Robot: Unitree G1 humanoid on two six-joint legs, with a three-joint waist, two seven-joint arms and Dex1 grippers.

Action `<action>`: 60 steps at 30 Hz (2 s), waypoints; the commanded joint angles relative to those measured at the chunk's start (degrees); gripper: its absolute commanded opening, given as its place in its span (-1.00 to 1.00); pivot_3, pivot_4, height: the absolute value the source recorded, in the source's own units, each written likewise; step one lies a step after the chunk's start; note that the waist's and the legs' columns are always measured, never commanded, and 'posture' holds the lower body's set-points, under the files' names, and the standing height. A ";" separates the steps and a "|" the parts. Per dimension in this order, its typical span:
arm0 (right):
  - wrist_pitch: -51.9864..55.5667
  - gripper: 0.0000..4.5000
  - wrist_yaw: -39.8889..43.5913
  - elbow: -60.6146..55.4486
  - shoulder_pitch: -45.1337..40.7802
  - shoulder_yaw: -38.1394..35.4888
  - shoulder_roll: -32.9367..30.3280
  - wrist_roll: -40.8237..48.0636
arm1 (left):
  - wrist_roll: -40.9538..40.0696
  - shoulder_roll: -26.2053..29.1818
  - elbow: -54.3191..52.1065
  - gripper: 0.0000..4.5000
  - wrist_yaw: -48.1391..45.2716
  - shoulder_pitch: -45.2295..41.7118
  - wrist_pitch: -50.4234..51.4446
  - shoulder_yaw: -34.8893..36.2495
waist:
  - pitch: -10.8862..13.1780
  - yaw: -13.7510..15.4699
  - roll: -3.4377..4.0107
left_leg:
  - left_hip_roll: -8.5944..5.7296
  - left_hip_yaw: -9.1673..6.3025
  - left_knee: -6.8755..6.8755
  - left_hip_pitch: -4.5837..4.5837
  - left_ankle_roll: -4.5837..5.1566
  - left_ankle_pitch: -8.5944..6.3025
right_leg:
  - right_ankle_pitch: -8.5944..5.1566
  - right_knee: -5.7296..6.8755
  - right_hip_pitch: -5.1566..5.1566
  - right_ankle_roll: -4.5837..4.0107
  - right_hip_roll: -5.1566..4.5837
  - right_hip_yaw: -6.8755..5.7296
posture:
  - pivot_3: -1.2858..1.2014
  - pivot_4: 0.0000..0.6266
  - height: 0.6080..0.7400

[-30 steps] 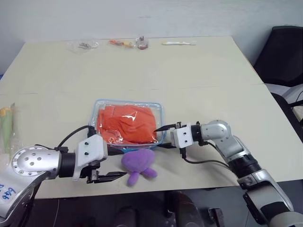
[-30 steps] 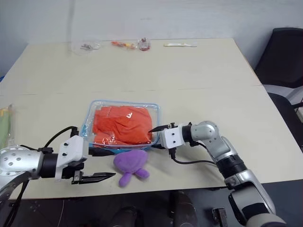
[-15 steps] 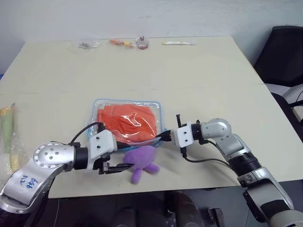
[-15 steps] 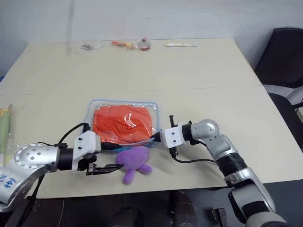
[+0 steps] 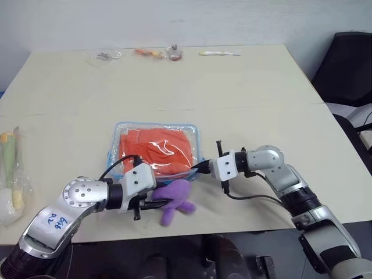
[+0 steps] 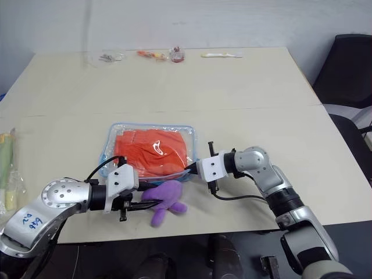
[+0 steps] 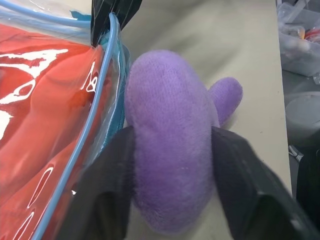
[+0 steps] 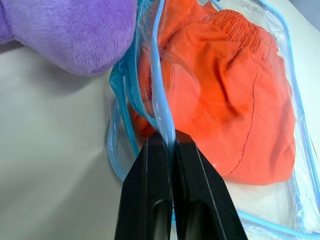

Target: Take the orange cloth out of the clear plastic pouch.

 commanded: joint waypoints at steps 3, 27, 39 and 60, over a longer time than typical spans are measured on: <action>-0.44 -1.00 -0.31 -2.23 -0.49 -0.46 -0.23 0.76 | -0.96 -0.30 -0.80 -0.94 -1.09 1.41 -1.02 1.55 | 0.00 0.01 0.00 | 0.00 0.00 0.00 0.00 0.00 0.00 | 0.00 0.00 0.00 0.00 0.00 -0.01 | 0.03 -0.52 1.00; -8.27 -1.00 5.53 4.31 -2.38 -4.57 -7.58 6.41 | -0.24 6.11 7.69 -0.99 -14.43 33.84 -1.97 53.31 | 0.08 -0.11 0.09 | 0.10 -0.16 -0.01 -0.16 0.00 0.00 | -0.05 -0.08 -0.06 -0.08 0.04 -0.19 | 0.03 -0.52 1.00; -10.92 -1.00 4.87 8.50 -4.70 -4.44 -7.37 5.49 | 1.72 6.16 13.94 -0.99 -11.23 26.25 -5.90 45.53 | 0.08 -0.12 0.09 | 0.07 -0.13 -0.03 -0.16 0.01 0.00 | -0.04 -0.03 -0.08 -0.07 -0.07 -0.17 | 0.03 -0.52 1.00; 26.37 0.99 12.47 -21.67 8.92 -11.08 -17.42 29.45 | -14.11 12.69 2.70 1.00 -14.80 19.20 6.73 52.65 | 0.08 1.37 0.08 | 0.11 -0.37 0.04 -0.30 0.01 -0.01 | -0.05 -0.07 -0.09 -0.08 -0.14 -0.15 | 0.03 -0.52 1.00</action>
